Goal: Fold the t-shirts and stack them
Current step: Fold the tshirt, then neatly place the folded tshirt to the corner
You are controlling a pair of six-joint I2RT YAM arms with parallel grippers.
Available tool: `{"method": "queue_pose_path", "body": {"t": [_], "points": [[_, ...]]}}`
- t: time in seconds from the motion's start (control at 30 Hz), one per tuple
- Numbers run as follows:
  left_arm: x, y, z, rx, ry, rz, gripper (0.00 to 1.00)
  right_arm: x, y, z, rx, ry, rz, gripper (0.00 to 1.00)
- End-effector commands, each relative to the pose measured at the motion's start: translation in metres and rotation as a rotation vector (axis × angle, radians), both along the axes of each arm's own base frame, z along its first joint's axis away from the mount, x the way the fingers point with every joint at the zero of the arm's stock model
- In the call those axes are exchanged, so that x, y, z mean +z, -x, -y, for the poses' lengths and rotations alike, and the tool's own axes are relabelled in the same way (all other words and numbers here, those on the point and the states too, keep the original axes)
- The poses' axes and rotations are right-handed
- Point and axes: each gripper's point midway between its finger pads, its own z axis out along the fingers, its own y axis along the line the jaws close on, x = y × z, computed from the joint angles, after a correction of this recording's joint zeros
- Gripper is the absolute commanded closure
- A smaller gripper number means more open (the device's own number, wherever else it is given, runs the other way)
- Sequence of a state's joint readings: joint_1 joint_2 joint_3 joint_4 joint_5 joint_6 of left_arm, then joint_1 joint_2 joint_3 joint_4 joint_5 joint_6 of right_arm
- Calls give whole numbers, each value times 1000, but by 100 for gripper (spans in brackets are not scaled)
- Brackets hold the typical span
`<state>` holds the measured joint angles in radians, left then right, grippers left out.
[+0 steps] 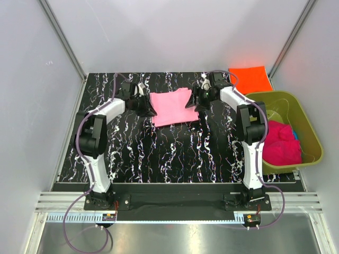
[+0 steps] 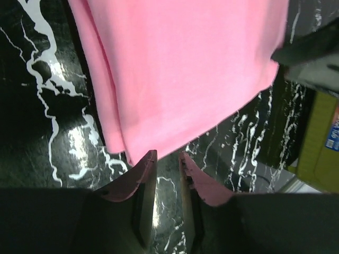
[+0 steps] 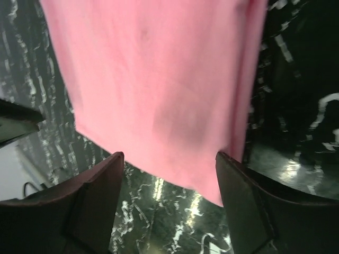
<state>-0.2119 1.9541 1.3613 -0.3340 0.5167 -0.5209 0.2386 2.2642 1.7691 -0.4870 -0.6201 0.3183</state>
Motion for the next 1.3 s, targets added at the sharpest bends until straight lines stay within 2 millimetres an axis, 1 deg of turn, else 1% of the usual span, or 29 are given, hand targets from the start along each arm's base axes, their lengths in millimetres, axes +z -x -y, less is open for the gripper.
{"method": "queue_pose_path", "body": {"t": [0.0, 0.07, 0.1, 0.13, 0.17, 0.2, 0.23, 0.27, 0.3, 0.33, 0.37, 0.4, 0.43, 0.5, 0.53, 0.57, 0.63, 0.73, 0.9, 0.93, 1.1, 1.2, 1.27], "points": [[55, 5, 0, -48, 55, 103, 72, 17, -24, 24, -13, 161, 126, 22], [60, 17, -2, -65, 48, 97, 71, 19, -36, 29, -14, 197, 159, 21], [73, 23, -2, -85, 55, 125, 71, 12, -40, 30, -2, 214, 168, 21], [75, 31, -2, -98, 63, 121, 71, 10, -43, 30, 4, 220, 179, 20], [77, 37, -1, -111, 69, 125, 71, 16, -51, 28, 11, 216, 208, 21], [90, 44, 0, -123, 84, 151, 70, 5, -54, 27, 24, 223, 201, 21], [83, 55, 0, -136, 78, 138, 70, 1, -57, 28, 28, 226, 206, 21], [83, 62, 0, -151, 76, 145, 69, 4, -66, 27, 25, 230, 227, 22], [87, 69, 0, -164, 76, 157, 69, -9, -68, 27, 30, 239, 212, 23], [77, 78, -3, -177, 65, 137, 69, -12, -71, 27, 32, 242, 212, 23], [76, 83, -4, -185, 61, 136, 69, -9, -76, 27, 31, 245, 223, 24], [77, 87, -4, -200, 61, 146, 68, -22, -78, 27, 31, 252, 202, 25], [73, 94, -5, -210, 62, 136, 68, -25, -79, 26, 31, 249, 195, 26], [75, 100, -5, -243, 55, 146, 68, -33, -80, 19, 43, 215, 167, 28], [76, 104, -7, -251, 49, 140, 68, -28, -84, 14, 49, 191, 172, 29], [78, 105, -7, -261, 47, 148, 68, -41, -78, 12, 50, 185, 124, 30], [83, 107, -9, -267, 39, 164, 68, -44, -74, 4, 67, 160, 107, 33], [85, 108, -8, -272, 48, 173, 68, -59, -65, -4, 90, 184, 85, 36], [80, 111, -7, -274, 60, 175, 68, -67, -58, -9, 97, 196, 65, 42], [80, 111, -7, -271, 58, 178, 69, -69, -57, -9, 95, 202, 61, 44], [89, 113, -6, -271, 72, 204, 68, -74, -52, -13, 100, 199, 45, 50], [90, 114, -5, -273, 79, 206, 69, -77, -50, -12, 100, 208, 36, 59], [92, 114, -5, -273, 86, 212, 69, -74, -52, -11, 95, 213, 45, 70]]}}
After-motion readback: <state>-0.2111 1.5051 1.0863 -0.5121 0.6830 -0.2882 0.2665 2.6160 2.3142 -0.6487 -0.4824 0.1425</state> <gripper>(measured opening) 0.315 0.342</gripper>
